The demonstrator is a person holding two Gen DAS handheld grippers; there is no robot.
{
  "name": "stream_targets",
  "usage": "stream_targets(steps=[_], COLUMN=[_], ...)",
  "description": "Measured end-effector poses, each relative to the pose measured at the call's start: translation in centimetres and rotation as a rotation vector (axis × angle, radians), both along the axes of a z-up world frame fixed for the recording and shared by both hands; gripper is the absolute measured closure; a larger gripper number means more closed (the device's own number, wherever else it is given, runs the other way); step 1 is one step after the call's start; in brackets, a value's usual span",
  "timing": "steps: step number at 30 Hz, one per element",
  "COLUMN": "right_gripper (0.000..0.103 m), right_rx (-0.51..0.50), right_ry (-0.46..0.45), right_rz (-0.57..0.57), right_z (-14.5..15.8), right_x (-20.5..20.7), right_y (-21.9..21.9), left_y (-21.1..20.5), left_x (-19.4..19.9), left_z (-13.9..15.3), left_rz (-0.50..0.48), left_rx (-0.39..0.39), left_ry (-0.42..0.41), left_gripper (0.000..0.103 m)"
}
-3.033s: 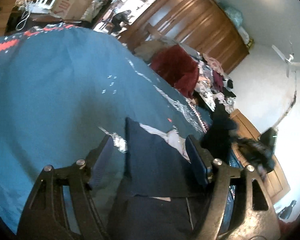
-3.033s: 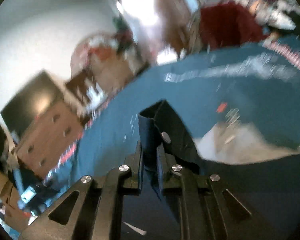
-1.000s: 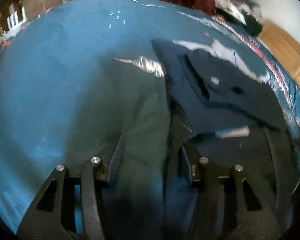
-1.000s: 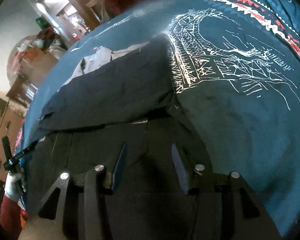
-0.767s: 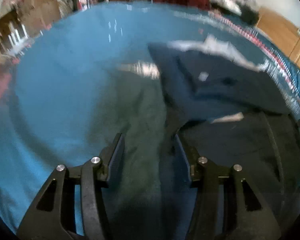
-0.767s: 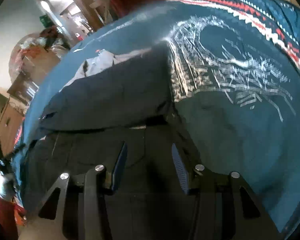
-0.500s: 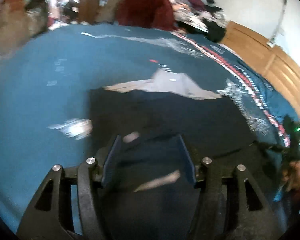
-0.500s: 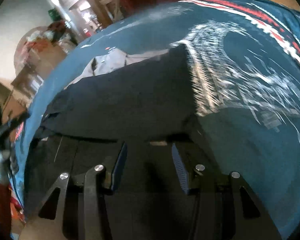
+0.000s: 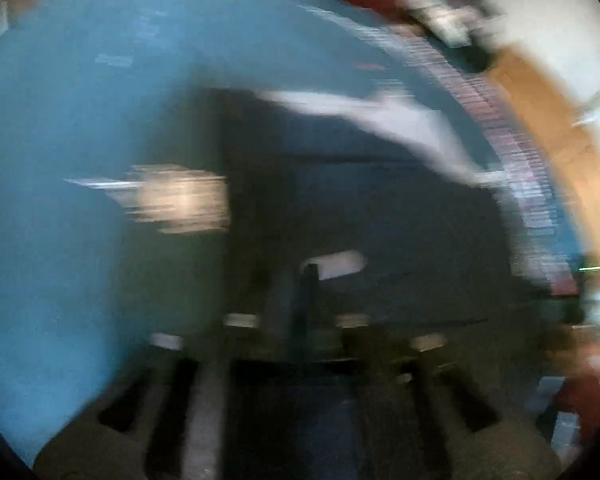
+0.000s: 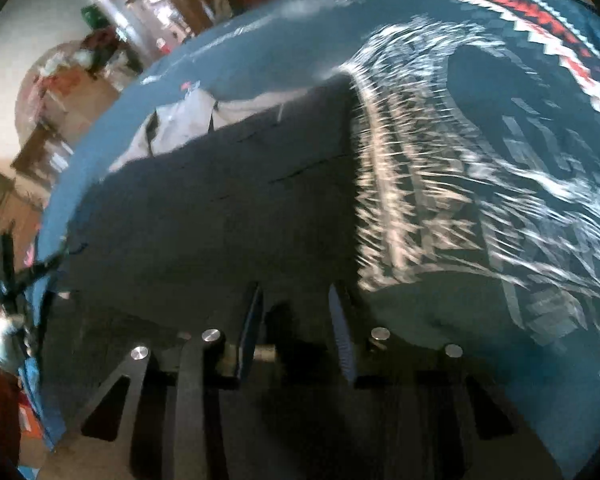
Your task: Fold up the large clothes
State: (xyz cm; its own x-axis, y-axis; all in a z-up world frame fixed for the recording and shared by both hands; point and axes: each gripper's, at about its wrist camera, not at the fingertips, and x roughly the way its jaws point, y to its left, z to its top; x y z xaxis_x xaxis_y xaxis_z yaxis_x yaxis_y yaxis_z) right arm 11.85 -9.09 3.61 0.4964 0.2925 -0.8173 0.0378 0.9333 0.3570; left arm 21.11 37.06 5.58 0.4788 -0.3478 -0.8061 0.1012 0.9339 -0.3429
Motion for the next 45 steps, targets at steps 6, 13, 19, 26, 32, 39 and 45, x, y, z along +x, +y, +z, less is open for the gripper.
stream_targets(steps=[6,13,19,26,32,39,45], right_gripper=[0.049,0.043,0.043,0.043,0.043,0.043,0.043], right_rx=[-0.079,-0.139,-0.090,0.057,0.077,-0.028,-0.066], right_ry=[-0.053,0.009,0.054,0.058,0.158,0.187,0.163], right_rz=[-0.029,-0.109,-0.140,-0.138,-0.021,0.056,0.064], right_z=[4.0,2.7,0.7,0.9,-1.1,-2.8,-2.3], right_x=[-8.9,-18.6,-22.1,-24.9,-28.1,-29.2,-29.1], right_y=[-1.7,-3.2,-3.9,-4.4,-1.9,1.0,2.1], left_y=[6.0,8.9,9.0,9.8,10.5,8.2,8.3], left_x=[-10.0,-14.1,-13.2,-14.1,-18.1,-22.9,-25.1], left_z=[5.1,-0.2,-1.3,-0.8,1.1,3.1,2.9], left_rz=[0.151,0.189,0.225,0.284,0.241,0.064,0.021], left_rx=[0.145,0.243,0.175,0.037,-0.089,-0.155,-0.187], left_ry=[-0.158,-0.019,-0.070,-0.122,-0.153,-0.153,-0.121], left_gripper=[0.025,0.016,0.000,0.000,0.019,0.029,0.029])
